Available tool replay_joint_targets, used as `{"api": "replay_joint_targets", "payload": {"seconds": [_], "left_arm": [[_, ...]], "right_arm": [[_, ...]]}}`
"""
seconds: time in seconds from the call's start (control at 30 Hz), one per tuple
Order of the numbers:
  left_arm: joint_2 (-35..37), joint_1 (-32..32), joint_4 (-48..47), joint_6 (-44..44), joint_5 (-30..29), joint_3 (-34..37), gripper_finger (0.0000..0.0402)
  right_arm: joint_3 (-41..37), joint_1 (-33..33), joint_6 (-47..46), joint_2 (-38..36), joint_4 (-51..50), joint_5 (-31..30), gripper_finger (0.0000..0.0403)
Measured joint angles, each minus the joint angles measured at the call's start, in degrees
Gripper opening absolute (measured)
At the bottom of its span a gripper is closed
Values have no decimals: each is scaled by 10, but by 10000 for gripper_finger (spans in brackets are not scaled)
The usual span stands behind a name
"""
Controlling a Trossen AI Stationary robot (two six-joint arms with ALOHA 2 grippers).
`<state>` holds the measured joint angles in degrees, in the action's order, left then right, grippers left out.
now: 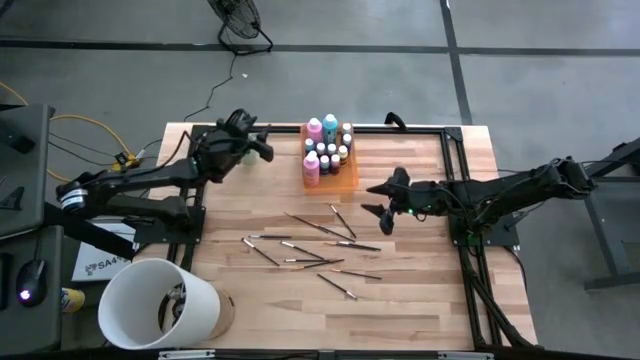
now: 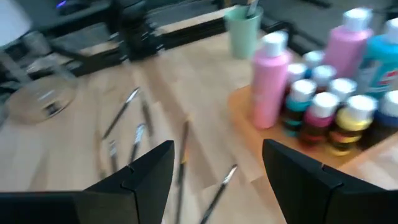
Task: Pick & Place Paint Supplies
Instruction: Put the white paintbrush into the cup
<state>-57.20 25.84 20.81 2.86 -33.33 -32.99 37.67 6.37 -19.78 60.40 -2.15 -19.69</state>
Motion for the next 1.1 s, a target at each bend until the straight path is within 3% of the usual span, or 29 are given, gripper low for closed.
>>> {"api": "replay_joint_targets", "payload": {"seconds": [0.13, 0.23, 0.43, 0.67, 0.93, 1.1], "left_arm": [[12, 0, -5, 0, 55, 0, 226], [20, 0, -7, 0, 80, 0, 226], [33, 0, -18, 0, 110, 0, 226], [35, 0, -20, -11, 172, 0, 226], [35, 0, -31, -25, 228, 0, 226], [35, 0, -36, -30, 272, 0, 226]], "right_arm": [[21, 0, -29, 0, -73, 47, 238], [40, 0, -55, 0, -130, 47, 238], [65, -9, -104, 21, -134, 47, 238], [141, -15, -113, 128, -182, 59, 238], [281, -53, -217, 263, -305, 83, 238], [304, -72, -251, 329, -287, 114, 238]]}}
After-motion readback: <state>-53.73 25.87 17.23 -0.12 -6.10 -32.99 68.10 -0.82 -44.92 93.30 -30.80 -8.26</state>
